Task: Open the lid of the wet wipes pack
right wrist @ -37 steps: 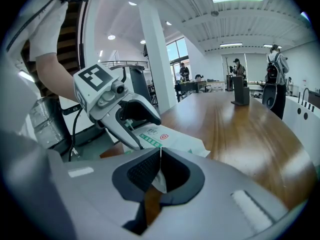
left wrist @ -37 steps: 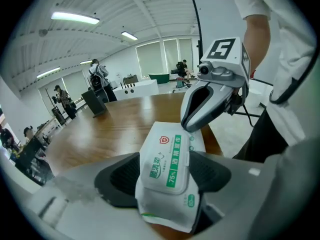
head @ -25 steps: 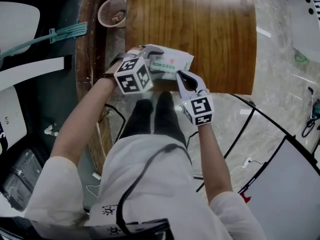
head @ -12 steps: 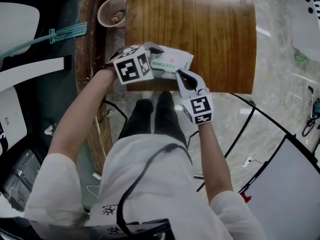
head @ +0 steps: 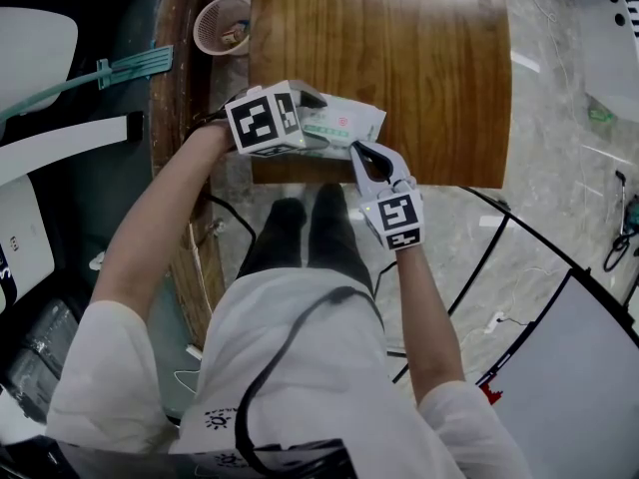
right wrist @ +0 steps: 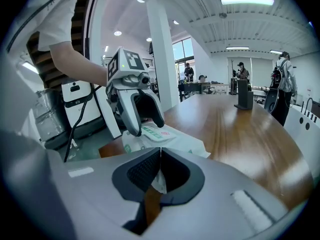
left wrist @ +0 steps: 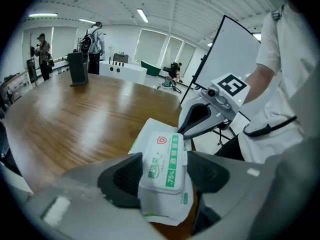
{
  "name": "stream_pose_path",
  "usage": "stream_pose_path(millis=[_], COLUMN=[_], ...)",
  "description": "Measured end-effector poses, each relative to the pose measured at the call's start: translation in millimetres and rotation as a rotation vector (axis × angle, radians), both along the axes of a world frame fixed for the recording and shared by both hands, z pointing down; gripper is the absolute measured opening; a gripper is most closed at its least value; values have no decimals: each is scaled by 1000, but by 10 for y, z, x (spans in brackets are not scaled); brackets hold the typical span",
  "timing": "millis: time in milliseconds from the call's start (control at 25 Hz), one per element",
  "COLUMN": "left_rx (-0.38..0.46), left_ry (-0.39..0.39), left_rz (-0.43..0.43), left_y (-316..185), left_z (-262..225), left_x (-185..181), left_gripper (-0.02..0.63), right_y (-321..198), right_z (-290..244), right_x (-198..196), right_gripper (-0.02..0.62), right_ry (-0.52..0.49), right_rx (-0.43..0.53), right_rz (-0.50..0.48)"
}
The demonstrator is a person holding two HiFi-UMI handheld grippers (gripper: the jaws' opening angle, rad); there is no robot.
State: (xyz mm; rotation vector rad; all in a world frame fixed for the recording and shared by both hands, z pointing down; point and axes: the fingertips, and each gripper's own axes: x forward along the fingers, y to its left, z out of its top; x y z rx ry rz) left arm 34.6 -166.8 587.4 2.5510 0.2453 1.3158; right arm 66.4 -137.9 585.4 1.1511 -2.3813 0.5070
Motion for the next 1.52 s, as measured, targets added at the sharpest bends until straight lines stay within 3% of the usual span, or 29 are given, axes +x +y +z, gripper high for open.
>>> stream_pose_path(millis=[320,600,720,840,1040,1520], left_rx=[74,134,183,250,307,333], left_ry=[21,55,86,110,114,133], left_rz=[36,4,-32,-70,-122,-276], left_y=[-49,-154,-254,-377,-539,-746], left_z=[-117,-259,-368,-435,-404,-290], left_x=[-5,-17,-20,-22,-74,-180], left_gripper=[291,275,239,163,117,95], right_y=[-1,-3,-2,-1,-4,-12], right_z=[-1,0,-9,-16,-11,-19], right_x=[3,5,4,9,8,-3], right_gripper=[12,12,12,12,12,12], right_ry=[0,-2,-1,1,5,9], right_rx=[-14,-20,-22,-22,-23,-31], right_rz=[2,7,9,12,15,20])
